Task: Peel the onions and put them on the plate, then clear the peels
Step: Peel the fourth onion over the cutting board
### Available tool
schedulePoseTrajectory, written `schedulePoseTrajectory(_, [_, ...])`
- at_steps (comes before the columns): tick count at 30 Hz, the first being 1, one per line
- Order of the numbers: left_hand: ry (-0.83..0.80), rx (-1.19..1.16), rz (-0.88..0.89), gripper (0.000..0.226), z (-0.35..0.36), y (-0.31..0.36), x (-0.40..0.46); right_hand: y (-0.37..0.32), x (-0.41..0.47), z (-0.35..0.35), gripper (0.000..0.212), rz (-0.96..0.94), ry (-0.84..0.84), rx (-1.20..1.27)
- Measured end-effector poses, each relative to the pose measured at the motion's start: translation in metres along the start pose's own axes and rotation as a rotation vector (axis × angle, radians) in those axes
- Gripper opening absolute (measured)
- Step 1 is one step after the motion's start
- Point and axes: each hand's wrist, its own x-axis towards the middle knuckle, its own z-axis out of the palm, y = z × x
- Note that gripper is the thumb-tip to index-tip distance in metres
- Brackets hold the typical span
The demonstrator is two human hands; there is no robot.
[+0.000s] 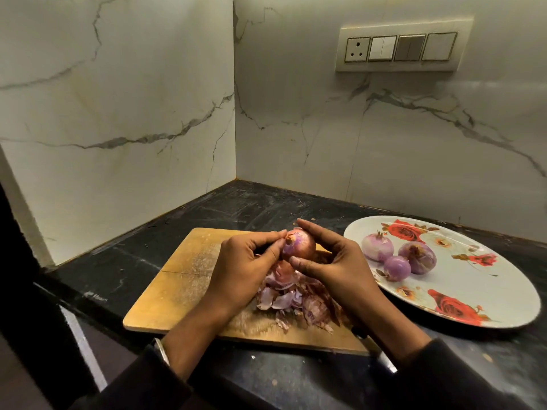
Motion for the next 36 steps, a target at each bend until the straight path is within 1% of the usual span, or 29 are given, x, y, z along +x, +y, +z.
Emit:
schedulePoseTrajectory(6, [0.043, 0.093, 0.065, 0.031, -0.001, 0.0, -0.002, 0.002, -0.001, 0.007, 0.072, -0.07, 0.033, -0.1])
schedulePoseTrajectory(14, [0.092, 0.175, 0.097, 0.025, 0.0, 0.0, -0.003, 0.007, -0.003, 0.012, 0.073, -0.098, 0.06, -0.109])
schedulePoseTrajectory(19, [0.124, 0.192, 0.096, 0.024, 0.0, 0.001, -0.004, 0.013, -0.002, 0.017, 0.071, -0.093, 0.08, -0.073])
schedulePoseTrajectory(25, [0.17, 0.137, 0.048, 0.02, 0.0, 0.002, -0.002, 0.009, -0.002, 0.015, 0.068, -0.092, 0.044, -0.06])
schedulePoseTrajectory(29, [0.136, 0.099, 0.039, 0.022, 0.003, 0.004, -0.003, 0.008, 0.002, 0.011, 0.066, -0.095, 0.039, -0.044])
schedulePoseTrajectory(36, [0.144, 0.168, 0.072, 0.024, 0.001, 0.001, -0.002, 0.011, 0.002, 0.013, 0.065, -0.094, -0.006, -0.065])
